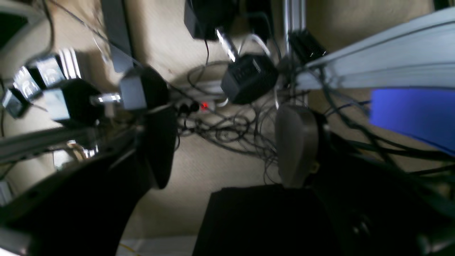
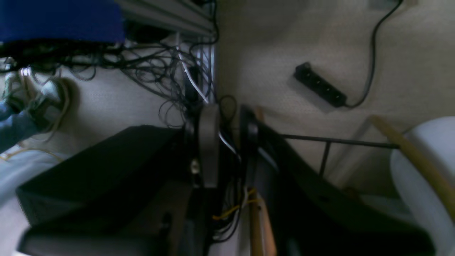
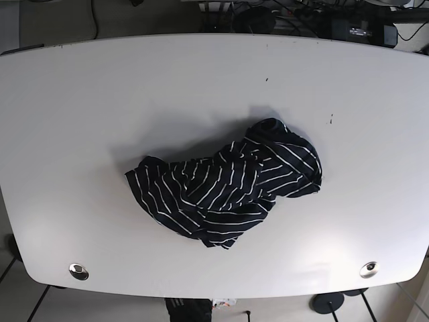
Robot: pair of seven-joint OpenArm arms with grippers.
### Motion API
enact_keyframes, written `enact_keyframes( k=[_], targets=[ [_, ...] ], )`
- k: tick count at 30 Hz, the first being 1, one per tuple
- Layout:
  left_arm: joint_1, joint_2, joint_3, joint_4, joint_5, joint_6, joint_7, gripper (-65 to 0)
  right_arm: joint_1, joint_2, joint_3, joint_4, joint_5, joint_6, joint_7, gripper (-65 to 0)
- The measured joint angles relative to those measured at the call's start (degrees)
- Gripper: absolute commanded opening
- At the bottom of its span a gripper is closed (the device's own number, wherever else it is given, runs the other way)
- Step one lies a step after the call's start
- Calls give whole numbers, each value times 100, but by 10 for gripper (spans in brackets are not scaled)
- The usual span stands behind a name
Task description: Fold the T-shirt properly
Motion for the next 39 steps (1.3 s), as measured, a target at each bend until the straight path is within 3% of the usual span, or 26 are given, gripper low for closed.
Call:
enact_keyframes(
  k=[7, 10, 12, 17, 21, 25, 26, 28, 31, 36, 39],
  targets=[
    [1248, -57, -295, 2015, -111, 37, 13, -251, -1222, -52, 243, 1757, -4, 44, -20, -556],
    [1768, -83, -278, 3034, -903, 17, 9, -250, -1593, -31, 457, 2505, 52, -55, -28, -556],
    [2000, -308, -280, 3589, -1300, 15, 39, -250, -1740, -39, 597, 3008, 538, 28, -35, -556],
    [1963, -389, -551, 4291, -1700, 7, 15, -250, -1749, -9, 966, 3724, 1078, 42, -39, -556],
    [1897, -205, -890, 4391, -1720, 55, 42, -249, -1274, -9, 1021, 4223, 1102, 44, -42, -556],
    [1110, 192, -1274, 4404, -1720, 37, 33, -247, -411, -15, 1003, 4498, 1078, 39, -107, -549],
    [1040, 240, -1322, 4404, -1720, 42, 46, -246, -181, -17, 986, 4505, 1078, 101, -170, -549],
    [903, 262, -1342, 4404, -1718, 42, 46, -226, 330, -26, 968, 4566, 1069, 407, -575, -547],
    [649, 271, -1353, 4402, -1716, 37, 44, -132, 1276, -57, 894, 4752, 1069, 807, -1480, -530],
    [476, 271, -1362, 4402, -1698, 35, 52, -124, 2697, -63, 898, 4784, 1038, 1292, -2645, -276],
    [374, 238, -1360, 4398, -1696, 35, 57, -124, 3407, -46, 573, 4767, 1034, 1412, -3314, -190]
  ],
)
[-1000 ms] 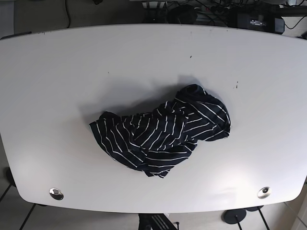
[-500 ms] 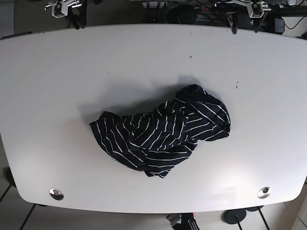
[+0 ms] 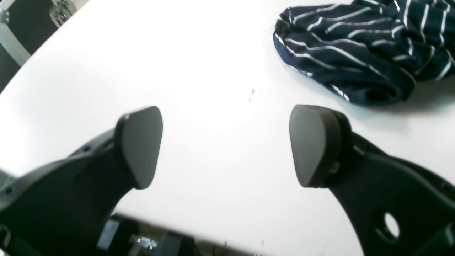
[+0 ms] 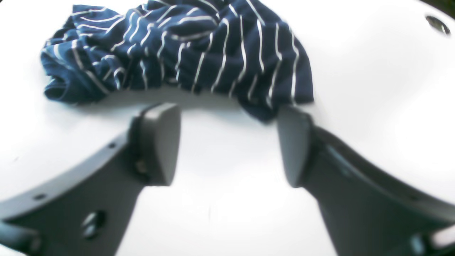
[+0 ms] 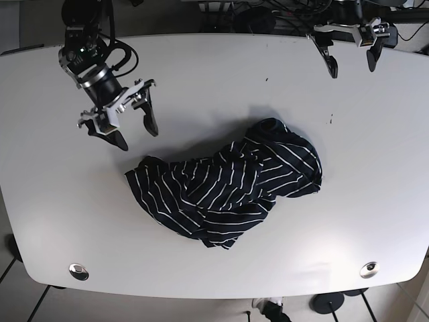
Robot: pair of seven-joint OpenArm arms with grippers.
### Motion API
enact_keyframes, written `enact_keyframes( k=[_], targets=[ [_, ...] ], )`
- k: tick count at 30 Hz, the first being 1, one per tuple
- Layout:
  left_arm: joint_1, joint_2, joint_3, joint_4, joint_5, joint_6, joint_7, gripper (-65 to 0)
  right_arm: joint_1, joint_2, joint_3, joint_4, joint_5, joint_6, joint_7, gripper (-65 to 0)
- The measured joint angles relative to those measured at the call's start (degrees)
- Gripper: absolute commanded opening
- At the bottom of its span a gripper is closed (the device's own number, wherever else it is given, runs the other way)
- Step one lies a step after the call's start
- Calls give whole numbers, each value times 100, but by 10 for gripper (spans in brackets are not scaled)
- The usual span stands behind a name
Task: Fold the T-shirt properly
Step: 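Grasp the navy striped shirt with the right gripper and lift it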
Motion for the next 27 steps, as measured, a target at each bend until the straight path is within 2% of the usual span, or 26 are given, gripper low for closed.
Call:
enact_keyframes(
  k=[2, 5, 11, 12, 17, 20, 23, 25, 27],
  targets=[
    [-44, 2, 9, 0, 0, -17, 7, -124, 393, 15, -380, -2, 0, 98, -317, -176],
    [-138, 0, 7, -20, -2, -15, -7, -124, 863, 33, -1082, -7, -2, 96, -640, -174],
    [-155, 0, -111, -184, 0, -39, 2, -124, 1878, 48, -2911, -39, 0, 98, -1353, -174],
    [-160, 0, -208, -269, -2, -37, -4, -124, 2124, 61, -3405, -140, 0, 96, -1445, -176],
    [-409, 17, -577, -365, -2, -20, -13, -124, 2903, 52, -4916, -1137, 13, 129, -1495, -176],
    [-382, 35, -627, -431, 0, -39, 61, -124, 3329, -72, -5362, -1891, -15, 111, -1502, -176],
    [-402, 35, -645, -431, -2, -33, 17, -124, 3620, -494, -5368, -2614, -2, 55, -1436, -176],
    [-400, 35, -638, -431, -2, -33, 20, -124, 3786, -671, -5377, -3119, 0, 55, -1073, -176],
    [-400, 37, -634, -431, -2, -35, 22, -124, 3862, -734, -5414, -3480, 0, 74, -1003, -176]
  ],
)
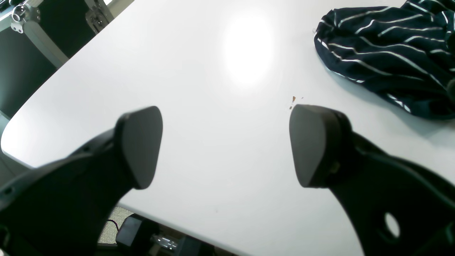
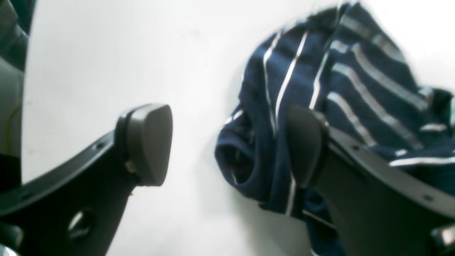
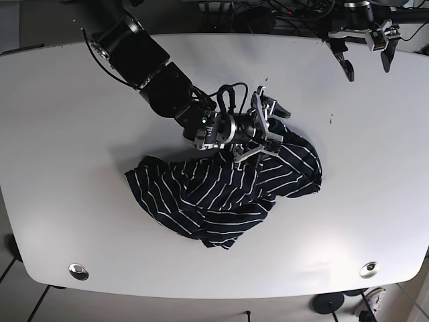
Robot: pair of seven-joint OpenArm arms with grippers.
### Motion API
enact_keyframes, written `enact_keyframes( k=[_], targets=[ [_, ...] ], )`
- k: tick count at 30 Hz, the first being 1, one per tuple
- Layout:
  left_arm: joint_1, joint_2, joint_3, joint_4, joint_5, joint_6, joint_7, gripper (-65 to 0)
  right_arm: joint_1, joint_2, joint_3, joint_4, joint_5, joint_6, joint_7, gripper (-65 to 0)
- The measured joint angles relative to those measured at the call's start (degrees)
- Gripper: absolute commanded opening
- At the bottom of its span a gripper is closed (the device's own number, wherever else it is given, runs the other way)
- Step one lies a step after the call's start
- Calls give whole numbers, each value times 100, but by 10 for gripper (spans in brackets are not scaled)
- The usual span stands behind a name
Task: Fold the T-shirt properly
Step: 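Grasp the navy striped shirt with the right gripper and lift it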
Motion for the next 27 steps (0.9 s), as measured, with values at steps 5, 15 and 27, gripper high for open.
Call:
enact_keyframes(
  k=[5, 15, 27],
  targets=[
    [0, 7, 7, -179, -2, 0, -13, -124, 243, -50, -807, -745, 17, 15, 330, -176],
    [-2, 13, 11, -232, -2, 11, -15, -124, 494, 4, -789, -1851, 24, -22, 1388, -178],
    [-4, 11, 9, -229, -2, 11, -13, -124, 723, -61, -763, -3195, 216, 61, 3123, -436]
  ],
)
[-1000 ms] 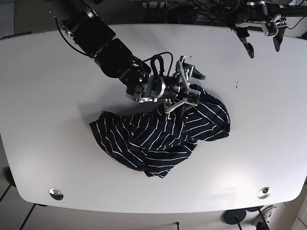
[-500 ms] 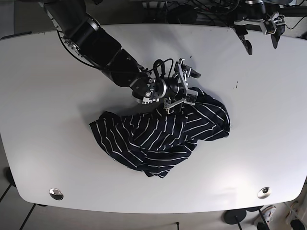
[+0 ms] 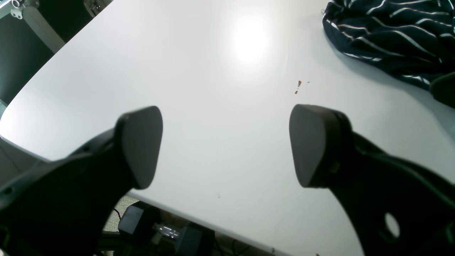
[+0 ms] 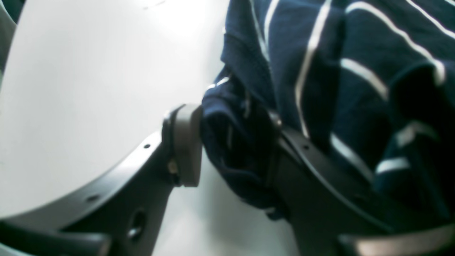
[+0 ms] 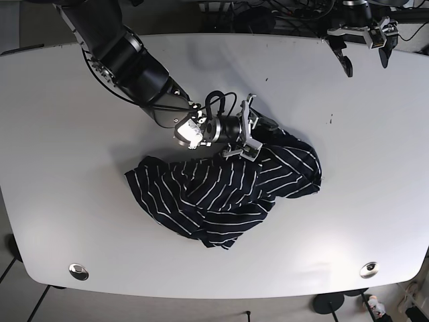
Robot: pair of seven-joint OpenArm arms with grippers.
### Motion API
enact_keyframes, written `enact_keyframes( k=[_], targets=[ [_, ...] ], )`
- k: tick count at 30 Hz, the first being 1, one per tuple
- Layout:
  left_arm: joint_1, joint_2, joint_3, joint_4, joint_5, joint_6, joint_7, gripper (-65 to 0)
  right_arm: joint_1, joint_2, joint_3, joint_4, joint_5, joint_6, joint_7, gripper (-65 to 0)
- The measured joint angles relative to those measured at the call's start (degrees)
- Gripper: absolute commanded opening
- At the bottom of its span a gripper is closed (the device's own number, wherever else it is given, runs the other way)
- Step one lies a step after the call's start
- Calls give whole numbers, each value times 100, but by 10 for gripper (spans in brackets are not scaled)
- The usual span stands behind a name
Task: Fold the T-shirt properly
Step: 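Grasp the navy striped shirt with the right gripper and lift it, then grasp the hanging shirt fabric with the left gripper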
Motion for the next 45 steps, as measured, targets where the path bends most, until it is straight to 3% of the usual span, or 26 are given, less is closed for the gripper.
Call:
enact_keyframes(
  k=[3, 5, 9, 11, 13, 19, 22, 25, 28, 30, 32, 35, 38, 42, 45],
  targets=[
    [-2, 0, -7, 0, 0, 0, -2, -124, 9, 2, 2, -13, -22, -31, -2, -522],
    [-9, 0, 2, 0, 0, 0, -2, -124, -13, 15, 0, 50, -50, -66, -13, -621],
    [-9, 0, 0, 0, 0, 0, 0, -124, -260, 203, 2, 527, -61, -125, -129, -631],
    [-13, 0, 2, 0, 0, 2, -2, -124, -549, 487, 116, 1373, -125, -299, -706, -631],
    [-11, 0, 2, 0, 0, -2, 2, -124, -922, 754, 479, 2310, -170, -444, -1276, -631],
    [-293, -46, 610, 4, 0, -57, 17, -124, -2192, 1290, 2090, 5204, -149, -380, -2426, -631],
    [-507, -59, 894, 11, 4, -785, -17, -124, -2887, 1429, 3117, 6148, -177, -365, -2741, -629],
    [-584, -28, 1346, 11, 4, -850, 11, -124, -3145, 1318, 4085, 6752, -162, 74, -2824, -629],
    [-804, -59, 1709, 11, 57, -960, 37, -124, -2922, 938, 5001, 6824, -197, 291, -2887, -629],
    [-957, -63, 1729, 11, 50, -942, 118, -124, -2409, 846, 5362, 6811, -210, 442, -3093, -629],
    [-1080, -63, 1711, 11, 50, -938, 485, -124, -1674, 809, 5556, 6811, -216, 474, -3635, -629],
    [-1241, -98, 1705, 61, 50, -942, 553, -124, -389, 776, 5818, 6819, -173, 588, -4310, -629],
    [-1569, -592, 1692, 85, 50, -909, 879, -125, 828, 776, 5884, 6822, -175, 581, -4955, -629],
    [-2251, -859, 1659, 72, 50, -964, 1497, -125, 1969, 772, 5884, 6841, -133, 597, -5434, -629],
    [-2997, -992, 1606, 17, 50, -938, 1954, -125, 2514, 496, 5910, 6583, -195, 586, -5528, -629]
  ],
)
